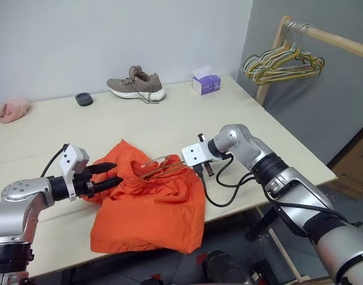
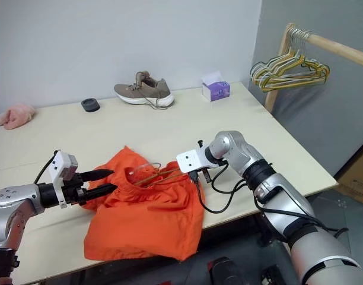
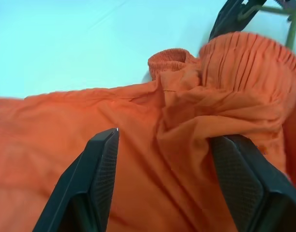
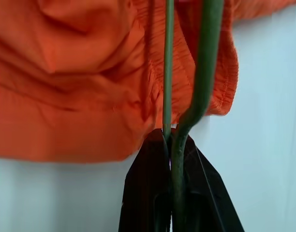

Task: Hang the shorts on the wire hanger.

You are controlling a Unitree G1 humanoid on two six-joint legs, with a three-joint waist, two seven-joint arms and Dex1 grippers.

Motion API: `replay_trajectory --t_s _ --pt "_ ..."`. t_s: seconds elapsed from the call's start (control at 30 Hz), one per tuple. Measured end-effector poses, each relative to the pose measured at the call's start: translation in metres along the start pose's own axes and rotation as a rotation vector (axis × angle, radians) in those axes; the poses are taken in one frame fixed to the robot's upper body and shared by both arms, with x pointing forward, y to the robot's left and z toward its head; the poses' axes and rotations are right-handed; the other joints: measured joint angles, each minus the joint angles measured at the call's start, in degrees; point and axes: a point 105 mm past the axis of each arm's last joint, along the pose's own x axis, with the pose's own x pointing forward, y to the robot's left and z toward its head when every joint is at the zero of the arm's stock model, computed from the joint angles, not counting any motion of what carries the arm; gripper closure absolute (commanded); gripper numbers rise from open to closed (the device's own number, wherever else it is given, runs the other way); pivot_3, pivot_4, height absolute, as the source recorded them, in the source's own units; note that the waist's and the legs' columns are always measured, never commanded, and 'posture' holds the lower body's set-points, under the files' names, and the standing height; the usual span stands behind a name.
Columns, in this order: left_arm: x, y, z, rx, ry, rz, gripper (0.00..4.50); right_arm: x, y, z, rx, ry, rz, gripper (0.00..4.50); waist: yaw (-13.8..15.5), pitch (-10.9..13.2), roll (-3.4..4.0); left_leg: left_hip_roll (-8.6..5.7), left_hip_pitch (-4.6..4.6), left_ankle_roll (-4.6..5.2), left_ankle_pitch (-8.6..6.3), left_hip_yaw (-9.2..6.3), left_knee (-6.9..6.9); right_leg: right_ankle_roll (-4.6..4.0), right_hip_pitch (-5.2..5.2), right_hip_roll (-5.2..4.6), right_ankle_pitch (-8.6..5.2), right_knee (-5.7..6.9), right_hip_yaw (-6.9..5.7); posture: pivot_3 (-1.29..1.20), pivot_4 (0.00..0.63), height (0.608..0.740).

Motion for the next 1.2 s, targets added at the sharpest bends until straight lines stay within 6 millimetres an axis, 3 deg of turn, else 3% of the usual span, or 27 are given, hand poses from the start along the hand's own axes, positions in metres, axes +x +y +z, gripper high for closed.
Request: replay_trajectory --t_s 0.3,0.43,0.5,0.73,1.2 --pt "-0.043 0.04 0.037 -0.031 -0.134 0.19 1.41 -0.002 0.014 0.002 0.165 -0.077 0.049 4.5 0.9 0.0 0.01 -0.01 0.01 0.0 0.0 -0.03 0.01 0.01 0.0 0.02 0.0 0.01 -0.04 -0.21 0.0 0.74" --pt "-0.049 0.041 0.05 -0.122 -0.215 0.165 0.56 -0.006 0.013 -0.005 0.187 -0.059 0.025 4.5 1.1 0.0 0.0 -0.01 -0.01 0.0 0.0 -0.03 0.01 0.01 0.0 0.02 -0.01 -0.02 -0.05 -0.21 0.0 0.74" --pt "-0.046 0.034 0.053 -0.143 -0.225 0.116 0.01 -0.006 0.012 -0.006 0.187 -0.054 0.008 4.5 1.1 0.0 0.0 -0.01 -0.03 0.0 0.0 -0.03 0.0 0.01 -0.01 0.02 -0.01 -0.02 -0.05 -0.21 0.0 0.74" --pt "-0.013 -0.008 0.063 -0.039 -0.154 -0.126 0.01 -0.008 0.009 -0.011 0.165 -0.022 -0.024 4.5 1.0 0.0 0.0 -0.02 -0.01 -0.01 0.0 -0.01 0.0 0.01 0.0 0.01 0.0 -0.01 -0.03 -0.22 0.0 0.74" --pt "0.022 -0.026 0.03 0.172 0.056 -0.308 0.01 -0.01 0.007 -0.006 0.124 -0.02 -0.033 4.5 0.7 0.0 0.0 -0.01 -0.02 -0.01 0.0 0.04 0.0 0.01 -0.02 0.03 -0.01 -0.03 0.02 -0.24 0.0 0.74"
